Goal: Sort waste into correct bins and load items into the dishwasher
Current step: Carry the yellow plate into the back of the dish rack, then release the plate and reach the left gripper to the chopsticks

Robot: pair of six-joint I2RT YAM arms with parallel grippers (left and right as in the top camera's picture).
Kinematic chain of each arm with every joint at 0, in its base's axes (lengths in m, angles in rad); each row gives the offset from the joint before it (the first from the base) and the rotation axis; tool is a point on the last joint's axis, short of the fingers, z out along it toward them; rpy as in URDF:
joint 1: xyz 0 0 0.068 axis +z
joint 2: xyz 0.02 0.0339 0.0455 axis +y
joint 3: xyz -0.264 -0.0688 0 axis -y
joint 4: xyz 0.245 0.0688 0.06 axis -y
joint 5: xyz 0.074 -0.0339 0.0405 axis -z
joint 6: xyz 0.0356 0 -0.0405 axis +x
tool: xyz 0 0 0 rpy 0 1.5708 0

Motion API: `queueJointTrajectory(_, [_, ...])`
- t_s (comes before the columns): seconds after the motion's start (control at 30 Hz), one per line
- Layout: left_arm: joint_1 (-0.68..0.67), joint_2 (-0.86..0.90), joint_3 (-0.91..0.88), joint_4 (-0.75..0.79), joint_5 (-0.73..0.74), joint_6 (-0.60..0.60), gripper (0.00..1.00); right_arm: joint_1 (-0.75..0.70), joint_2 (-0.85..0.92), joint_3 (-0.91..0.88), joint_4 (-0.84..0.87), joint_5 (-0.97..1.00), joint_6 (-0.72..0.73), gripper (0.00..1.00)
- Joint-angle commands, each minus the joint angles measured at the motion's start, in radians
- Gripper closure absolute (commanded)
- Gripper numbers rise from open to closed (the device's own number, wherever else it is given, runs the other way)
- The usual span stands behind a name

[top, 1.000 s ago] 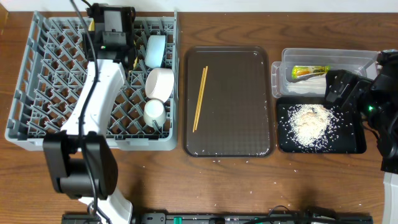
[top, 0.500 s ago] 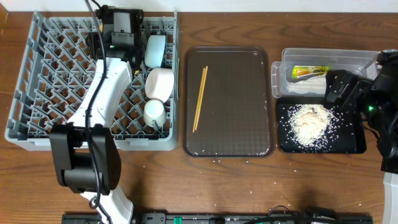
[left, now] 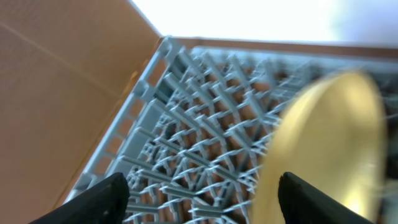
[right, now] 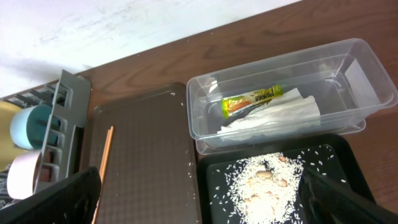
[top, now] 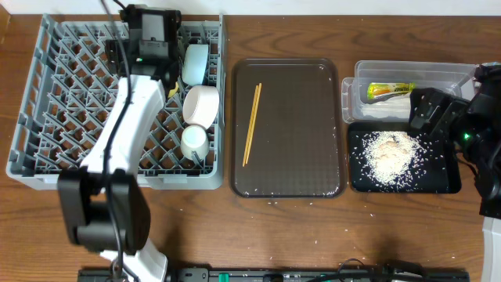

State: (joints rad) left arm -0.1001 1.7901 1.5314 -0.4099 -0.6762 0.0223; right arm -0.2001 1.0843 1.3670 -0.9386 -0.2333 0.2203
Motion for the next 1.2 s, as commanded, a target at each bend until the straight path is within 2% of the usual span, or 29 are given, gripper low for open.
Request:
queueJointTrajectory(0.0, [0.002,-0.128,0.006,-0.032,0.192,-0.053,0.2,-0.005,-0.002,0.009,-0.001,0.005,0.011,0.01])
queueJointTrajectory(0.33, [0.002,-0.276,0.006,-0.198,0.663,-0.189,0.19,-0.005,-0.002,0.009,-0.001,0.005,0.011,0.01])
queueJointTrajectory(0.5, [-0.011,-0.266,0.006,-0.288,0.838,-0.333,0.19,-0.005,-0.002,0.009,-0.001,0.005,0.011,0.01])
queueJointTrajectory(0.67, [-0.125,-0.227,0.006,-0.323,0.808,-0.341,0.2,-0.005,-0.002,0.009,-0.001,0.005,0.011,0.01])
queueJointTrajectory(0.77, [-0.214,-0.183,0.006,-0.322,0.73,-0.342,0.26,-0.005,-0.002,0.009,-0.001,0.005,0.011,0.01])
queueJointTrajectory(0.97, [-0.38,-0.028,0.006,-0.25,0.634,-0.343,0.27,-0.005,-0.002,0.009,-0.001,0.005,0.011,0.01])
queueJointTrajectory(1.07, [-0.425,0.049,0.029,-0.249,0.634,-0.36,0.26,-0.005,-0.002,0.009,-0.001,0.005,0.011,0.01])
queueJointTrajectory(1.17, [-0.427,0.136,0.114,-0.34,0.635,-0.383,0.26,-0.005,-0.002,0.009,-0.001,0.005,0.011,0.01])
